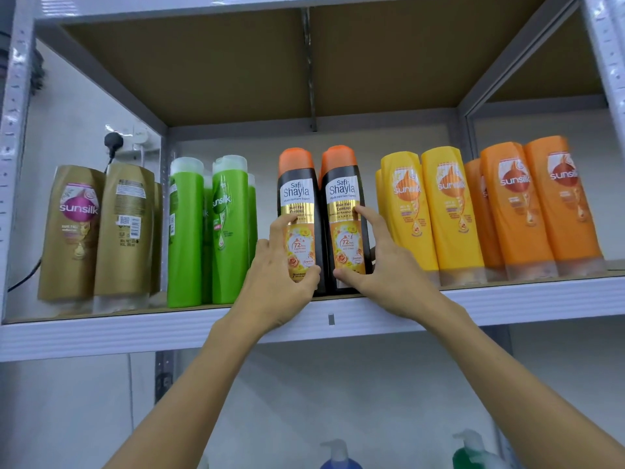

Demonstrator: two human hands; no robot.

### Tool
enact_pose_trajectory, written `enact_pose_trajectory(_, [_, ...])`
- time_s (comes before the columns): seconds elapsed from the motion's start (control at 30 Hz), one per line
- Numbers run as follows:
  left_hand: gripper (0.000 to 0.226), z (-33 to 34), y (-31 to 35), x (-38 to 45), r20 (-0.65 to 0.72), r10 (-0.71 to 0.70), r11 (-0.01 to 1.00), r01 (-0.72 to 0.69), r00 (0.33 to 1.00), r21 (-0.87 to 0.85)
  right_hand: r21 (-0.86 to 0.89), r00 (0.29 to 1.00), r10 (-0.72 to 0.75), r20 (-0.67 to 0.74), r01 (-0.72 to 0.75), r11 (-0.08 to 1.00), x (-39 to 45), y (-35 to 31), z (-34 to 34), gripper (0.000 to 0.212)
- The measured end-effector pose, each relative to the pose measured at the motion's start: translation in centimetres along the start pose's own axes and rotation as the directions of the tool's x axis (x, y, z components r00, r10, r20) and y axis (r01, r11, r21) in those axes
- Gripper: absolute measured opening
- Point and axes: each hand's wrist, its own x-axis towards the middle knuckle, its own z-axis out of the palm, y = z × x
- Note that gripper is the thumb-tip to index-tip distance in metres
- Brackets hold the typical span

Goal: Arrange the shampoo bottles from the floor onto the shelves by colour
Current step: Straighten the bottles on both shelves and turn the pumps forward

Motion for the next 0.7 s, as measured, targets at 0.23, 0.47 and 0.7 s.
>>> enact_pose_trajectory(0.23, [0.084, -0.2, -0.5, -0.1, 0.000, -0.003, 0.999, 0.003, 1.000, 0.035, 0.018, 0.998, 0.032, 0.053, -0.033, 0.999, 0.2, 0.2, -0.5, 0.104])
enact_pose_trajectory(0.47, [0.088, -0.1, -1.0, -0.1, -0.013, -0.010, 0.998, 0.011, 1.000, 0.056, 0.001, 0.994, 0.064, 0.085, -0.064, 0.998, 0.4, 0.3, -0.5, 0.107])
enact_pose_trajectory(0.7, [0.090, -0.1, -1.1, 0.0, -0.018, -0.049, 0.997, 0.050, 0.999, 0.065, -0.026, 0.992, 0.084, 0.089, -0.082, 0.996, 0.5, 0.3, -0.3, 0.109])
